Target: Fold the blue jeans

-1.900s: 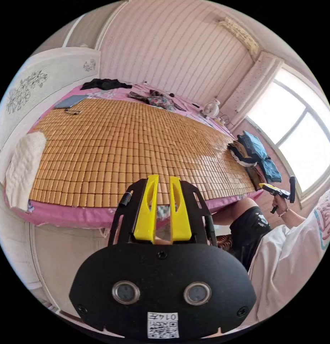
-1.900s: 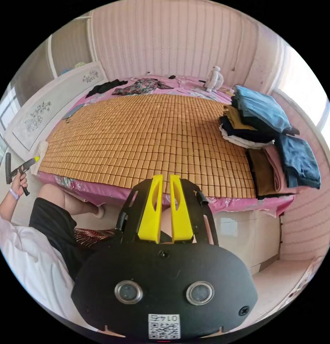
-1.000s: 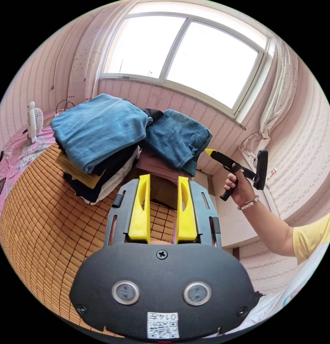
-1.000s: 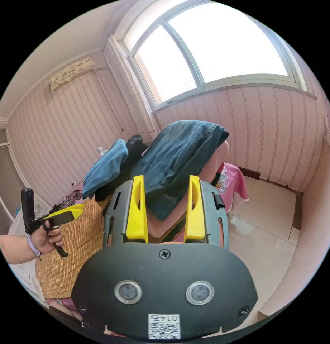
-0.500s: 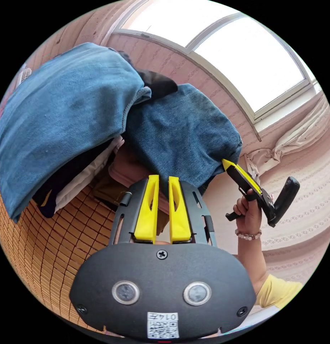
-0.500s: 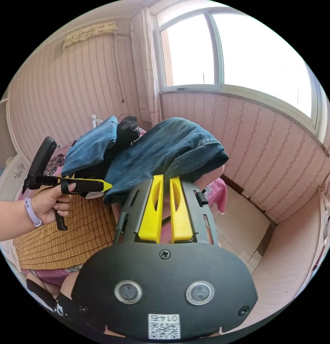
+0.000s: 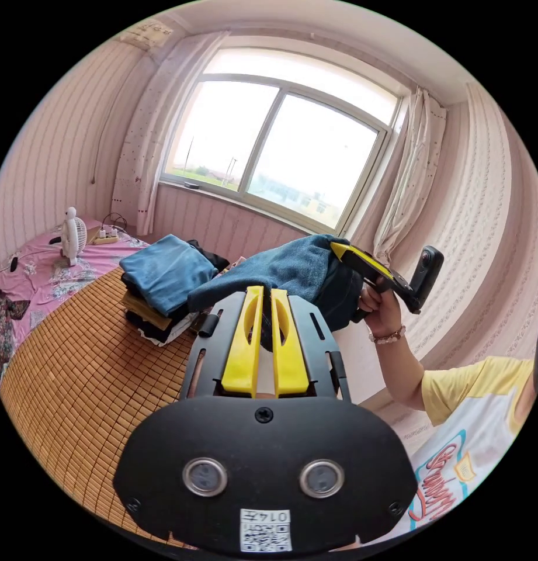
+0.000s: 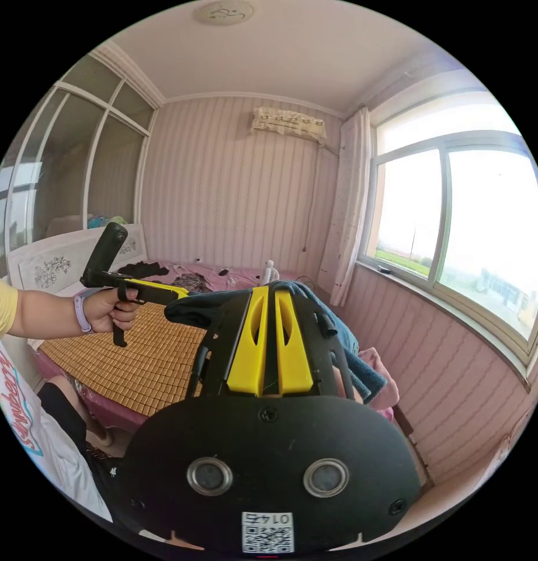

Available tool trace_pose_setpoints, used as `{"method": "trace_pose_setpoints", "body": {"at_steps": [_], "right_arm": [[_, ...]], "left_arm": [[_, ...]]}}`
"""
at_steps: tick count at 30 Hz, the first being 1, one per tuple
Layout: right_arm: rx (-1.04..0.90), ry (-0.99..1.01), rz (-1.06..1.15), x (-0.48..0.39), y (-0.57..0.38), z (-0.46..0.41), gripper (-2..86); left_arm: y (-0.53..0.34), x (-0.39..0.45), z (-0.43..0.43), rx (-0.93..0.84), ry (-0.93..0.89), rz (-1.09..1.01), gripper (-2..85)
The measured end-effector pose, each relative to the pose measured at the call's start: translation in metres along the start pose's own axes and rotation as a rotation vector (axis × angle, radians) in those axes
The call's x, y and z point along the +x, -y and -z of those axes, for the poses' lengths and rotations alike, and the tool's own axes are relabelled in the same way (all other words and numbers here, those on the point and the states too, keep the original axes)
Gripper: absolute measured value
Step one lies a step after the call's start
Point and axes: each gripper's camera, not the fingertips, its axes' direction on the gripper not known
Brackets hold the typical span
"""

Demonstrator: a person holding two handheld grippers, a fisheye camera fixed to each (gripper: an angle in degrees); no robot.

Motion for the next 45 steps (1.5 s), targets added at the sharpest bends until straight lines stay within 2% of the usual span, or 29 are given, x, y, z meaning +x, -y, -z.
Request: {"method": "trace_pose_setpoints", "body": {"at_steps": [4, 6, 9, 12, 15, 19, 23, 25, 28, 29, 34, 37, 40, 42, 45], "right_arm": [[0.074, 0.291, 0.069, -0.100, 0.048, -0.030, 0.8], [0.127, 0.417, 0.083, -0.145, 0.064, -0.045, 0.8], [0.205, 0.598, 0.087, -0.219, 0.087, -0.073, 0.7], [0.214, 0.765, 0.059, -0.279, 0.102, -0.102, 0.7], [0.171, 0.879, 0.060, -0.326, 0.098, -0.141, 0.6], [-0.057, 0.925, 0.054, -0.374, 0.065, -0.231, 0.8], [-0.318, 0.844, 0.115, -0.406, -0.004, -0.314, 1.0], [-0.597, 0.754, 0.118, -0.423, -0.070, -0.375, 1.2], [-0.921, 0.617, 0.024, -0.430, -0.154, -0.430, 1.6], [-0.947, 0.604, 0.016, -0.430, -0.165, -0.435, 1.6], [-0.927, 0.635, -0.086, -0.410, -0.185, -0.456, 2.4], [-0.872, 0.605, -0.103, -0.389, -0.174, -0.466, 3.0], [-0.836, 0.610, -0.075, -0.381, -0.161, -0.484, 3.6], [-0.812, 0.612, -0.040, -0.389, -0.153, -0.498, 4.0], [-0.744, 0.661, 0.072, -0.430, -0.144, -0.519, 6.6]], "left_arm": [[-0.030, -0.005, 0.156, 0.157, 0.151, 0.022, -0.1], [-0.048, 0.002, 0.263, 0.245, 0.284, 0.017, -0.2], [-0.073, 0.029, 0.373, 0.344, 0.472, -0.026, -0.3], [-0.099, 0.053, 0.453, 0.432, 0.588, -0.050, -0.4], [-0.128, 0.051, 0.501, 0.453, 0.561, -0.046, -0.4], [-0.189, 0.010, 0.501, 0.418, 0.554, 0.072, -0.5], [-0.292, -0.083, 0.453, 0.364, 0.426, 0.468, -0.5], [-0.339, -0.124, 0.425, 0.327, 0.372, 0.640, -0.6], [-0.398, -0.171, 0.379, 0.135, 0.432, 0.843, -0.6], [-0.409, -0.184, 0.368, 0.061, 0.412, 0.877, -0.7], [-0.399, -0.202, 0.391, 0.092, 0.333, 0.841, -0.5], [-0.386, -0.214, 0.431, 0.180, 0.289, 0.797, -0.4], [-0.375, -0.228, 0.470, 0.184, 0.446, 0.751, 1.3], [-0.369, -0.253, 0.490, 0.142, 0.612, 0.727, 3.5], [-0.364, -0.299, 0.503, 0.135, 0.672, 0.740, 6.3]]}}
